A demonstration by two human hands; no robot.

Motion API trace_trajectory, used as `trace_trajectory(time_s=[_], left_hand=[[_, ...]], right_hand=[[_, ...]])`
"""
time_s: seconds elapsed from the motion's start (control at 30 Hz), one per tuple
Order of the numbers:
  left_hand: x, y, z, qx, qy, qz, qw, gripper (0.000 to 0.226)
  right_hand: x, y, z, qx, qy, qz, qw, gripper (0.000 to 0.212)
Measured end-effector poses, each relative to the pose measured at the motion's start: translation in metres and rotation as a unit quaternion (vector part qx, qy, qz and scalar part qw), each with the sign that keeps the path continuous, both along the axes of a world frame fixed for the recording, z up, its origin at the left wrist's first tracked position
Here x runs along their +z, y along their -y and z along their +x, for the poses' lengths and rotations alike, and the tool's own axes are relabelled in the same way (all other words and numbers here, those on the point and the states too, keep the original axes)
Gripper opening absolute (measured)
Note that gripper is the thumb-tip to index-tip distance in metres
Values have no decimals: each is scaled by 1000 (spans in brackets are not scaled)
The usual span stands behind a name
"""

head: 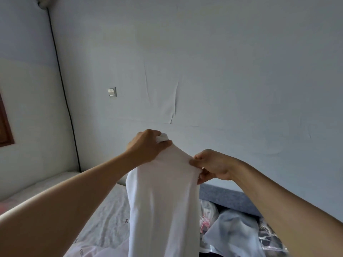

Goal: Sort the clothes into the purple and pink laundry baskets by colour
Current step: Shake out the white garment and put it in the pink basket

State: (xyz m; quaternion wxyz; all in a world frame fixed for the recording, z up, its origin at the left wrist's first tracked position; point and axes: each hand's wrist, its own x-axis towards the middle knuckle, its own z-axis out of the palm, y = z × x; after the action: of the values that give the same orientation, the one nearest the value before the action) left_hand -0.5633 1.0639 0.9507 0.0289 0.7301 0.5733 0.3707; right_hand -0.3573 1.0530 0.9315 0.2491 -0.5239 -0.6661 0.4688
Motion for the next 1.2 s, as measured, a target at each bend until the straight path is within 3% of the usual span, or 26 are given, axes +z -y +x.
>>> trace_trajectory(time_s=[0.1, 0.2, 0.33, 0.43, 0.47, 0.53, 0.6, 0.67, 0.73, 0.77, 1.0, 1.2], left_hand=[[3, 0, -9, 4, -15, -2, 1000, 38], [7, 3, -8, 4, -33, -28, 999, 41], [13, 5, -11, -23, -59, -63, 996, 64], [20, 4, -20, -41, -142, -82, 986, 87], [21, 3, -22, -43, -157, -91, 982, 83], [21, 2, -22, -48, -150, -104, 982, 51], [21, 1, -22, -44, -128, -103, 985, 34], [20, -1, -23, -45, -99, -113, 988, 30], [20, 0, -22, -66, -68, -139, 986, 25], [20, 0, -22, -79, -59, -149, 984, 23], [20, 6, -18, -144, -74, -186, 969, 28], [25, 12, -27, -155, -86, -227, 958, 28]], right_hand=[[-2, -1, 2, 47, 2, -12, 999, 31], [3, -3, -4, 29, 44, 17, 998, 18], [7, -8, -12, 31, -148, -47, 987, 38], [11, -5, -18, 55, -197, -64, 977, 46], [13, -3, -20, 66, -204, -62, 975, 48], [17, -1, -21, 96, -222, -66, 968, 49], [22, -2, -21, 105, -169, -59, 978, 46], [27, -5, -20, 64, 45, 20, 997, 34], [29, -6, -17, 23, 269, 92, 958, 16], [28, -6, -15, 14, 315, 92, 945, 10], [11, -1, -7, 45, 202, -16, 978, 24], [5, 2, -13, 42, 173, 74, 981, 22]])
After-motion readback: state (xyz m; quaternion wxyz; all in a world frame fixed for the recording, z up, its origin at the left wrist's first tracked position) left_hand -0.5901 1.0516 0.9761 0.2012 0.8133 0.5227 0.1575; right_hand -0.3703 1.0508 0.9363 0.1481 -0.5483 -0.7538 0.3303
